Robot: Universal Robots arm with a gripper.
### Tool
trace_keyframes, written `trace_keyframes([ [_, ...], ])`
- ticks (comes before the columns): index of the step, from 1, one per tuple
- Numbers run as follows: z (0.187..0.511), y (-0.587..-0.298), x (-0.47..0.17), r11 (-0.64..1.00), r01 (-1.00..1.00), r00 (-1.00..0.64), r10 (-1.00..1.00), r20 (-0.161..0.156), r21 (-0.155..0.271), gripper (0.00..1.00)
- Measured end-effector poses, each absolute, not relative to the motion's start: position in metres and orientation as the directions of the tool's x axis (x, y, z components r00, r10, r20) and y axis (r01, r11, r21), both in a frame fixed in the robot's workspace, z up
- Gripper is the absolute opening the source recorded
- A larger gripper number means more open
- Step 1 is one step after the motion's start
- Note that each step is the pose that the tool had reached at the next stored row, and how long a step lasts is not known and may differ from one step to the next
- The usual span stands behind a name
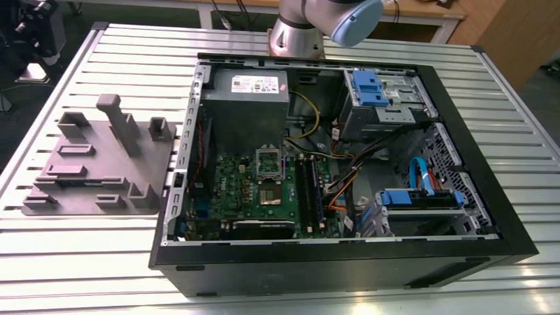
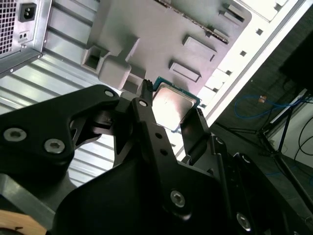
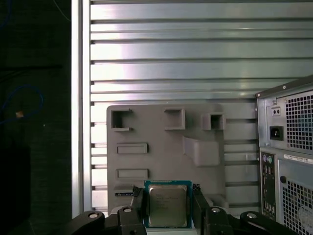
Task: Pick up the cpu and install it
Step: 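Pick up the cpu and move it towards the insertion slot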
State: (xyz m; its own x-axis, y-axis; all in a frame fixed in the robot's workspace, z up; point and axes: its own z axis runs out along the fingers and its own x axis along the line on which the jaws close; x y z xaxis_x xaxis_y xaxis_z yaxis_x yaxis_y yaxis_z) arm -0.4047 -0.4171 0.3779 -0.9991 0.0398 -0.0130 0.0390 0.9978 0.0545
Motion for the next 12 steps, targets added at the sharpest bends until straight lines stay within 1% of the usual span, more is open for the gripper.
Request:
trace_keyframes([
  [12, 0.378, -0.417, -0.391, 0.998, 0.039, -0.999, 0.04, -0.012, 0.054, 0.47],
])
